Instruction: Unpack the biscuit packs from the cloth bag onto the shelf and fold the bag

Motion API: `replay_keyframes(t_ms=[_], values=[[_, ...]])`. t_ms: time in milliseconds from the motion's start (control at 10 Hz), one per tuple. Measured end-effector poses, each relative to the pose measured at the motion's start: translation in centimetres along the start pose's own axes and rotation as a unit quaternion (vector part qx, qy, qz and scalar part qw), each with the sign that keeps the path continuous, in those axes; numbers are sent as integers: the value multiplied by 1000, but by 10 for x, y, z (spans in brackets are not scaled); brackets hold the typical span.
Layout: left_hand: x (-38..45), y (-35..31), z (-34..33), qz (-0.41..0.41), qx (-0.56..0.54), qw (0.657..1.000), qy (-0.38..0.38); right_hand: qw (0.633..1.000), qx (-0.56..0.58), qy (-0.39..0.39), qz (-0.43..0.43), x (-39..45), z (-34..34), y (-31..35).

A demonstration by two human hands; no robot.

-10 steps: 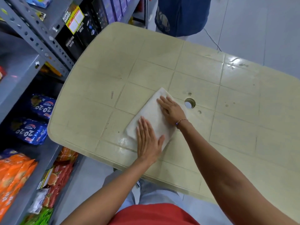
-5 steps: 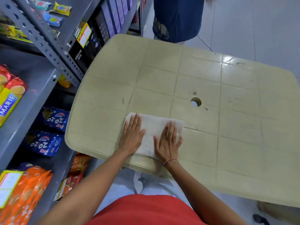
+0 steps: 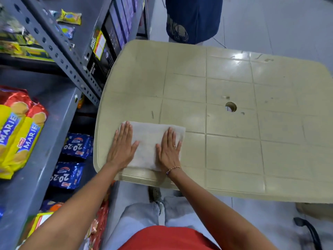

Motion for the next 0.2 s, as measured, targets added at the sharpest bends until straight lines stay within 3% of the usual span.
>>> replay_keyframes(t_ms=[100,200], values=[[-1,5,7,-4,-6,1000,0,1000,15,10,-7,4,5,9],[2,-10,16,-5,-57,998,-37,999,11,-28,-31,5,26,13]])
Point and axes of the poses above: each hand's wrist, its own x-axis towards the middle knuckle, its own z-axis out of the back of the hand, y = z × x, the point moved 2 cm from there along x, towards the middle knuckle, and after that the axes turned 7 degrees about z, right-handed, at the moved point
